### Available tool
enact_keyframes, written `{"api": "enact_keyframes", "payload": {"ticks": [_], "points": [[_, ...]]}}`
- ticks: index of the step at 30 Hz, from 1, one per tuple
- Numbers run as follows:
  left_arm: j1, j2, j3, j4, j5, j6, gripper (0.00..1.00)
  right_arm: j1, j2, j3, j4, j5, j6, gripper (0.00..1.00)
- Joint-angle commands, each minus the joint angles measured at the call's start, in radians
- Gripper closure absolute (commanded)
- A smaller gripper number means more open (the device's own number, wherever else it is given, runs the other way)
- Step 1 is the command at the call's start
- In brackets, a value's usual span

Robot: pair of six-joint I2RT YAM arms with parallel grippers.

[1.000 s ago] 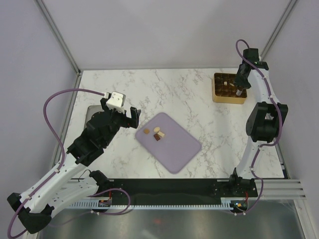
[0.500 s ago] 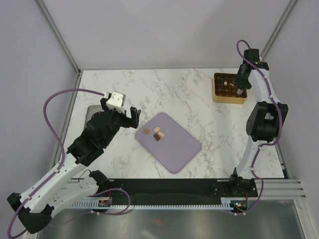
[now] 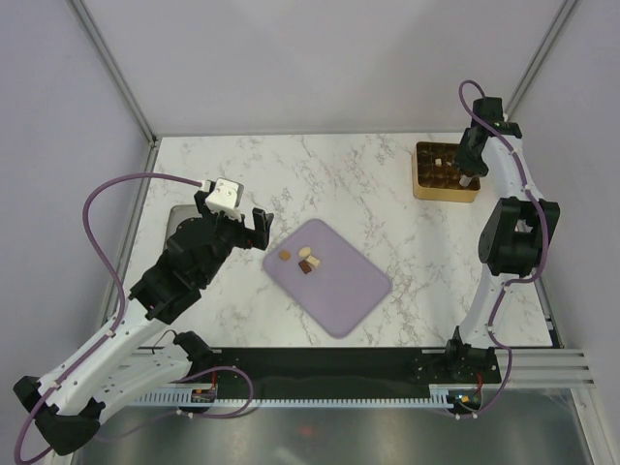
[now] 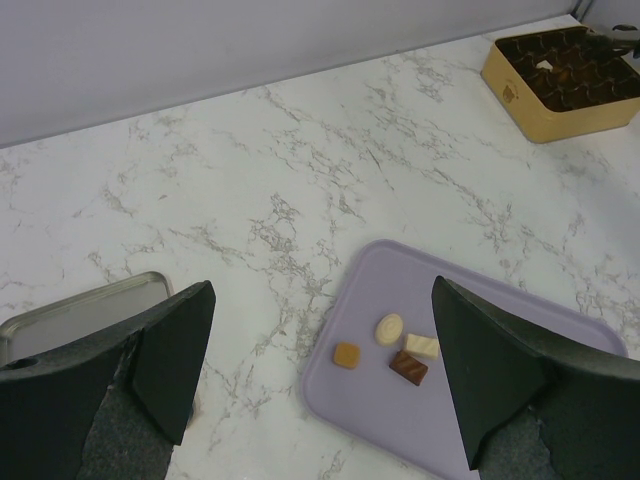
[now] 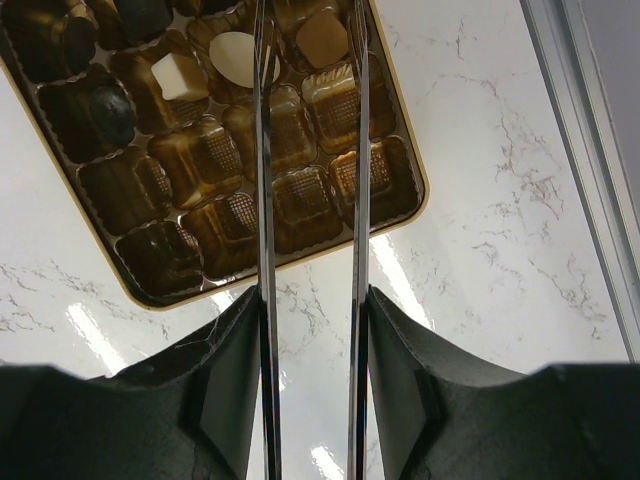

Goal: Pack the chocolate

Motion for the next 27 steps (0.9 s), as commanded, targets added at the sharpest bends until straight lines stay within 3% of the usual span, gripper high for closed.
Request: {"api": "enact_keyframes", "payload": {"ticks": [1, 8, 12, 17, 27], "points": [[-0.002, -0.013, 0.002, 0.025, -0.033, 0.04, 0.03, 0.004, -0.081, 0.009, 0.029, -0.015, 0.01, 0.5], [-0.002, -0.012, 0.002, 0.025, -0.036, 0.041, 0.03, 0.111, -0.185, -0.027, 0.025, -0.056, -0.012, 0.5], [-0.001, -0.013, 0.002, 0.023, -0.035, 0.04, 0.03, 0.297, -0.257, -0.11, 0.051, -0.072, -0.019, 0.51], [-0.003, -0.017, 0.005, 0.025, -0.019, 0.035, 0.03, 0.529, -0.37, -0.292, 0.132, -0.041, -0.01, 0.51], [-0.002, -0.02, 0.005, 0.023, -0.018, 0.024, 0.03, 0.856, -0.594, -0.66, 0.276, -0.116, -0.033, 0.5]]}}
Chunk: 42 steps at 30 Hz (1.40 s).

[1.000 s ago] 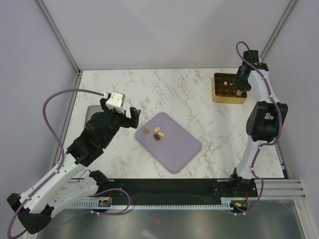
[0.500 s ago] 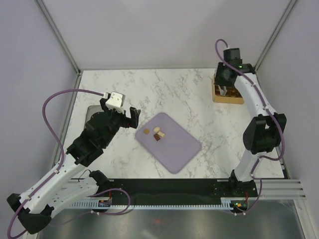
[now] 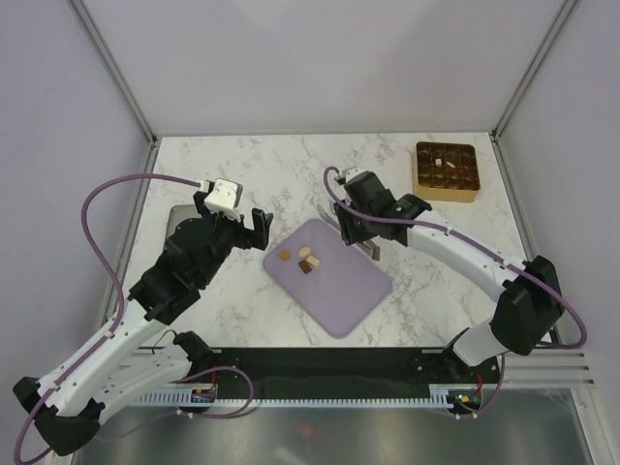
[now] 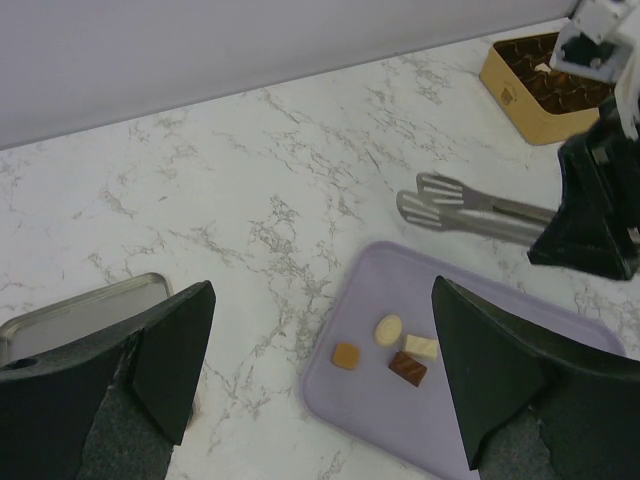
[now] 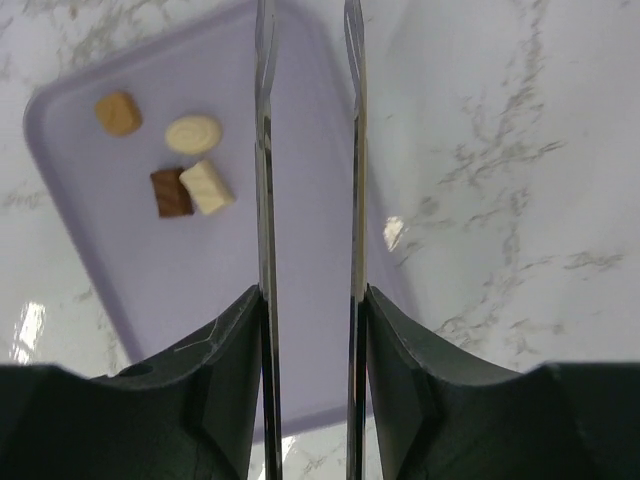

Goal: Pack the chocolate

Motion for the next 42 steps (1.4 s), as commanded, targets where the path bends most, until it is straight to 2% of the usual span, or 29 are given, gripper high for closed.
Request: {"api": "enact_keyframes", "payload": {"ticks": [1, 5, 12, 18, 26, 33, 42], "points": [[-0.001, -0.014, 0.006, 0.023, -0.022, 0.024, 0.03, 0.086, -0.118, -0.106, 0.106, -0.023, -0.016, 0.5], [-0.001, 0.004, 0.003, 0.025, -0.03, 0.029, 0.03, 0.152, -0.176, -0.17, 0.113, -0.017, -0.025, 0.5], [-0.003, 0.003, 0.023, 0.015, 0.002, 0.0, 0.03, 0.171, -0.284, -0.29, 0.126, -0.072, -0.069, 0.49], [-0.001, 0.004, 0.103, -0.021, 0.088, -0.065, 0.02, 0.203, -0.305, -0.328, 0.125, -0.097, -0.1, 0.49], [-0.003, 0.009, 0.169, -0.072, 0.117, -0.092, 0.01, 0.237, -0.276, -0.365, 0.127, -0.068, -0.1, 0.49], [-0.002, 0.012, 0.088, -0.066, 0.008, -0.048, 0.01, 0.245, -0.226, -0.377, 0.132, -0.039, -0.106, 0.49], [-0.003, -0.008, 0.037, -0.051, -0.047, -0.005, 0.02, 0.246, -0.177, -0.376, 0.152, -0.042, -0.102, 0.49]]}}
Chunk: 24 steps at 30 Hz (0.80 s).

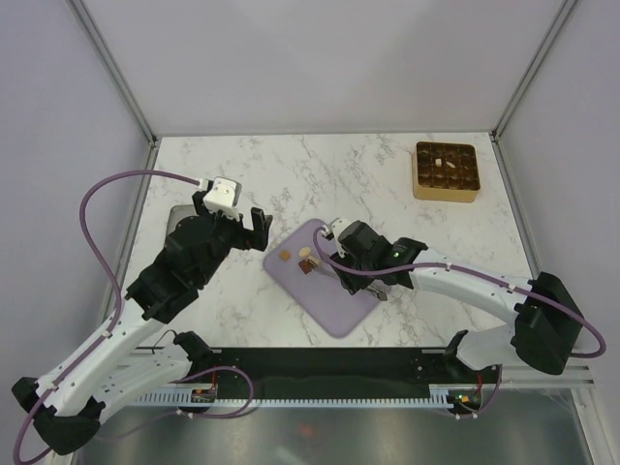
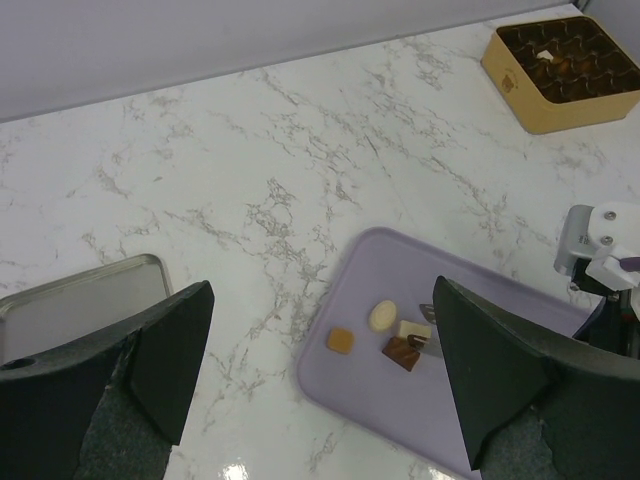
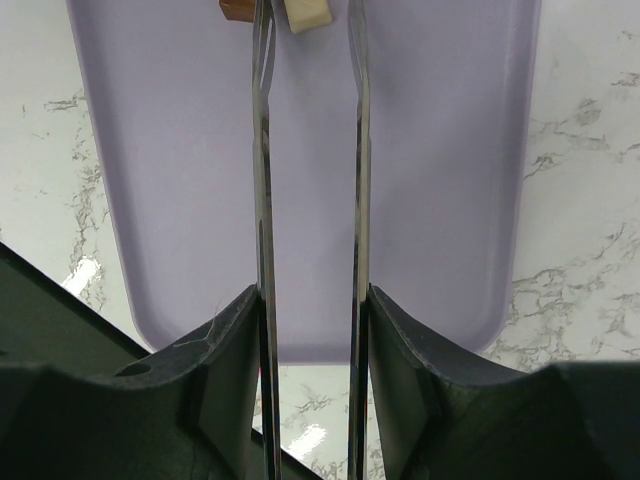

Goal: Pack the chocolate

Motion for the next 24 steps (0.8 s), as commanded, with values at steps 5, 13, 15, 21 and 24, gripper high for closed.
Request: {"api": "enact_keyframes", "payload": {"ticks": [5, 13, 15, 21, 24], "points": [[-0.003, -0.02, -0.008, 0.03, -0.041, 0.038, 0.02, 0.006, 0.049, 0.01, 0.072, -0.005, -0.011, 0.5], [-0.001, -0.019, -0.01, 0.031, -0.047, 0.048, 0.02, 0.006, 0.075, 0.033, 0.043, 0.01, -0.002, 0.58], [-0.003, -0.02, -0.011, 0.031, -0.046, 0.046, 0.02, 0.006, 0.074, 0.043, 0.02, 0.024, -0.002, 0.6], [-0.003, -0.017, -0.014, 0.033, -0.049, 0.049, 0.02, 0.006, 0.061, 0.074, -0.069, 0.128, 0.01, 0.63], [-0.003, -0.017, -0.014, 0.034, -0.05, 0.052, 0.02, 0.008, 0.051, 0.093, -0.082, 0.145, 0.023, 0.63]]}}
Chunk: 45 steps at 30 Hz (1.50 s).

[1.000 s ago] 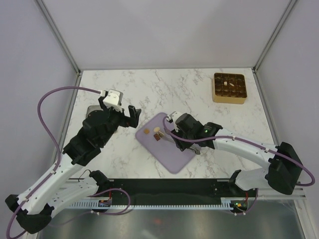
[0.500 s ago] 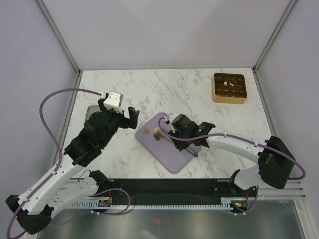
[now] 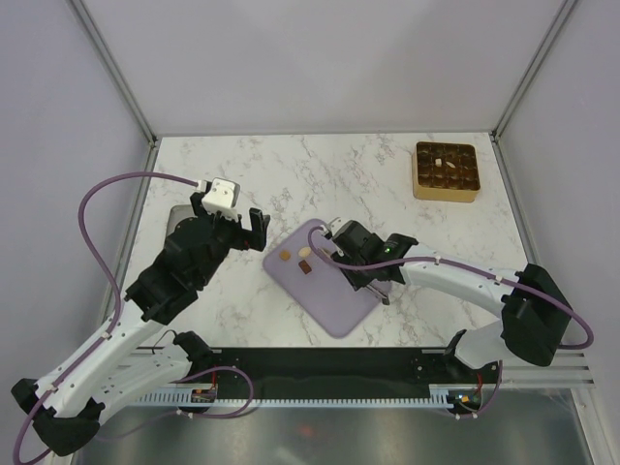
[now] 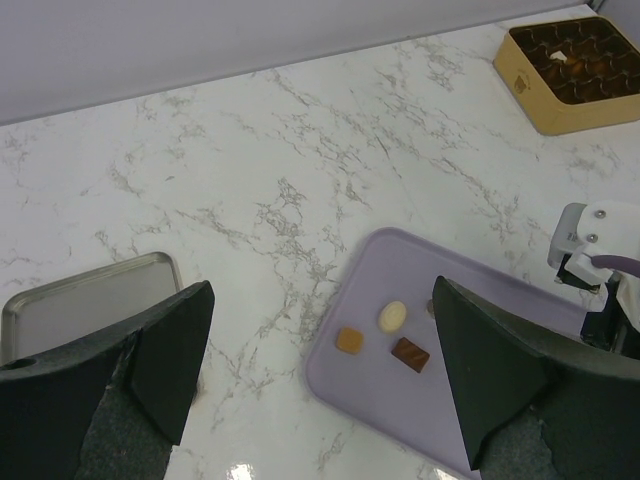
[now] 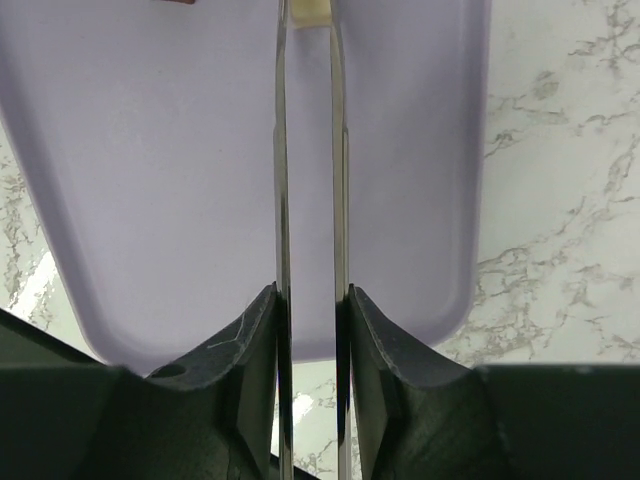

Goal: Pack the chocolate

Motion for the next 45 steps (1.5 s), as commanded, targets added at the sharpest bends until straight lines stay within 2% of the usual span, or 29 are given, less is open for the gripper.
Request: {"api": "enact_keyframes", "payload": {"ticks": [1, 6, 12, 21, 25, 30, 36, 45], "points": [[-0.003, -0.004, -0.007, 0.035, -0.024, 0.045, 0.02, 0.003, -0.03, 0.059, -0.033, 0.061, 0.02, 0.63], [-0.003, -0.007, -0.009, 0.035, -0.029, 0.045, 0.02, -0.018, -0.033, 0.118, -0.065, 0.064, 0.037, 0.63], [-0.003, -0.009, -0.007, 0.035, -0.031, 0.045, 0.02, -0.115, -0.047, 0.174, -0.079, 0.042, 0.032, 0.64], [-0.004, -0.012, -0.01, 0.035, -0.029, 0.045, 0.02, -0.424, -0.027, 0.322, -0.114, 0.038, 0.02, 0.66], [-0.004, -0.01, -0.007, 0.035, -0.021, 0.045, 0.02, -0.547, 0.031, 0.409, -0.112, 0.098, 0.066, 0.65], [-0.004, -0.015, -0.01, 0.036, -0.023, 0.045, 0.02, -0.683, 0.135, 0.489, -0.094, 0.096, 0.1, 0.65], [-0.004, -0.017, -0.009, 0.036, -0.024, 0.047, 0.02, -0.783, 0.249, 0.578, -0.079, 0.032, 0.121, 0.65], [-0.004, -0.017, -0.009, 0.038, -0.026, 0.05, 0.02, -0.842, 0.339, 0.656, -0.079, -0.028, 0.117, 0.64]]}}
